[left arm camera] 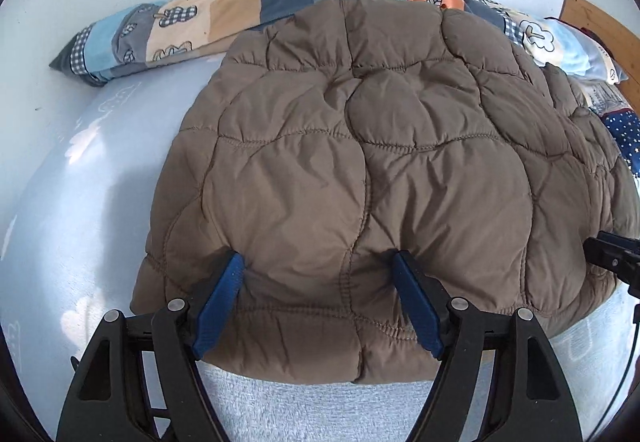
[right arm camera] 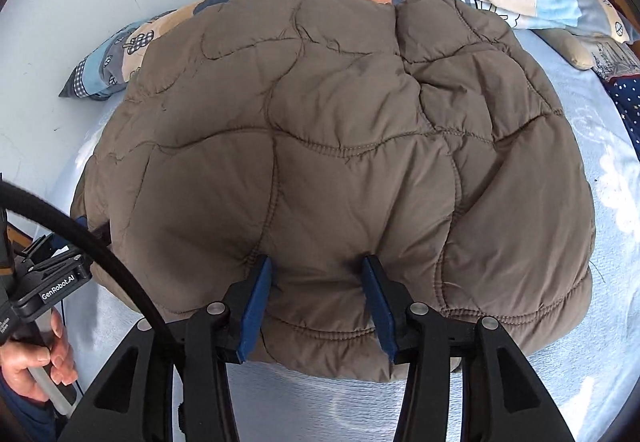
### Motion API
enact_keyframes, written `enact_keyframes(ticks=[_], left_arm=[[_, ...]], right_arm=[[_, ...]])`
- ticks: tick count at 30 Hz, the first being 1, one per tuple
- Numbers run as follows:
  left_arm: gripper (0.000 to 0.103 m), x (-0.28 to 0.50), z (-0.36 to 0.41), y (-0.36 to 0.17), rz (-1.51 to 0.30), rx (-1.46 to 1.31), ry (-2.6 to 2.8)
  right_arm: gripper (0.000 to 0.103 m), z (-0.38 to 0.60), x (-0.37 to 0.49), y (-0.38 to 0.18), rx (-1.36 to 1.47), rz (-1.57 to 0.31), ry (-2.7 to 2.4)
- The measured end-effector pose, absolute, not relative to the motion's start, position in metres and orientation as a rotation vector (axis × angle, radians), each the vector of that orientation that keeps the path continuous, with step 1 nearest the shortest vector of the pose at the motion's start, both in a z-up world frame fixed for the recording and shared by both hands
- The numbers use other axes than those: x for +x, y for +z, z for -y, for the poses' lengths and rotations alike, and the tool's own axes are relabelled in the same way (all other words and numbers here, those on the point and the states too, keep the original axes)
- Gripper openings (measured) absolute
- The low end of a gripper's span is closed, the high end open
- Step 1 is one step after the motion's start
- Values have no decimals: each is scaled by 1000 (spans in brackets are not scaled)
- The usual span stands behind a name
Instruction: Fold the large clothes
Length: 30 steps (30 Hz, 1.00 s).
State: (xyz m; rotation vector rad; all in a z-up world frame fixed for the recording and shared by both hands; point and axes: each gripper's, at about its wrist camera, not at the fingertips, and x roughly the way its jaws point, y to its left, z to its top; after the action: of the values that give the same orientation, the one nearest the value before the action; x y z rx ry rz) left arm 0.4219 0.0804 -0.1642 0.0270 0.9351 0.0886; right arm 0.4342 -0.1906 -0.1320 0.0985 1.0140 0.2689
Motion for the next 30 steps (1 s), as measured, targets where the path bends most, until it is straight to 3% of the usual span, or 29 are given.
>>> enact_keyframes(ticks=[30], left_arm=[[76,408,-56,-143,-845,202,127]], right_arm=[[54,234,415,-96,255,-946,308]])
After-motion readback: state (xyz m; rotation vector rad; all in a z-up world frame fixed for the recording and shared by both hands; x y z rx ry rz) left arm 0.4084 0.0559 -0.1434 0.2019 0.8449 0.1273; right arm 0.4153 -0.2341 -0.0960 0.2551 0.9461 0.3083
